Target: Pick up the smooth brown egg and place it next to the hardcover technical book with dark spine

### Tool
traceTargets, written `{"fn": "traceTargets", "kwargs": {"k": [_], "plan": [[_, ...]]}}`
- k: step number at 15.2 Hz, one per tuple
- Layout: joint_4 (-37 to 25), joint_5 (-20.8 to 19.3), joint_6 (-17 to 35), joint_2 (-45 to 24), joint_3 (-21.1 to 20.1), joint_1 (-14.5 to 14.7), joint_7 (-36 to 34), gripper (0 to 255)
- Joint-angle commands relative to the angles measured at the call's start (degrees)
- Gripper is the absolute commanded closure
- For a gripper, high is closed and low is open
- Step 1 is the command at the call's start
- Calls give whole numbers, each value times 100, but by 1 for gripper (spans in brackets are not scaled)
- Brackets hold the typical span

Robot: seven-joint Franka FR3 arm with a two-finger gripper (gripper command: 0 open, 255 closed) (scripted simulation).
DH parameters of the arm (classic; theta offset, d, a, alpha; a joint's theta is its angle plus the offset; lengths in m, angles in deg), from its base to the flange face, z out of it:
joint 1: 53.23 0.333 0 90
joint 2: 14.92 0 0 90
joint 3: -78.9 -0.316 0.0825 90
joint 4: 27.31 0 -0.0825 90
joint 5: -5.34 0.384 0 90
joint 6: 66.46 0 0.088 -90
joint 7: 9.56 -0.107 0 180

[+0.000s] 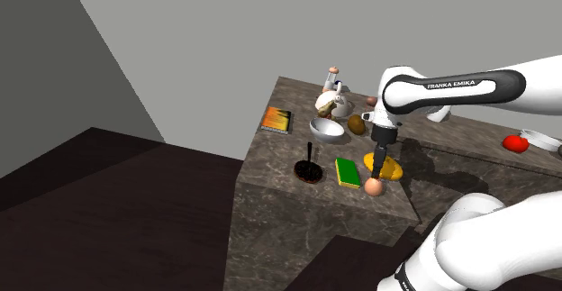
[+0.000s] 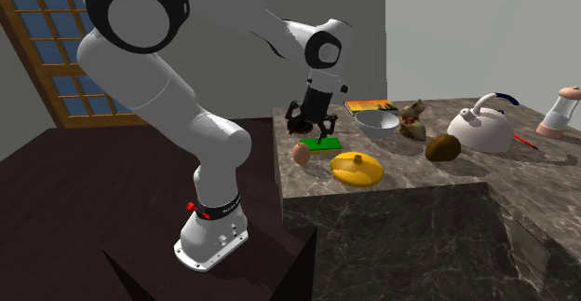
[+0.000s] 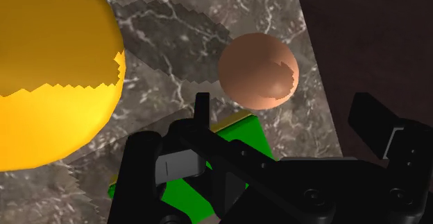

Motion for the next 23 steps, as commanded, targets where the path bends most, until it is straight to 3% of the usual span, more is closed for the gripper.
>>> {"fn": "traceTargets", "kwargs": {"k": [1,7,15,16,23], "plan": [[75,-53,185,-130,118,-8,148,0],[539,-143,720,-209,207,-49,141,0],[538,-143,719,-210,207,-49,141,0],[538,-143,719,-210,207,-49,141,255],[538,-143,719,-209,208,-50,141,255]]}}
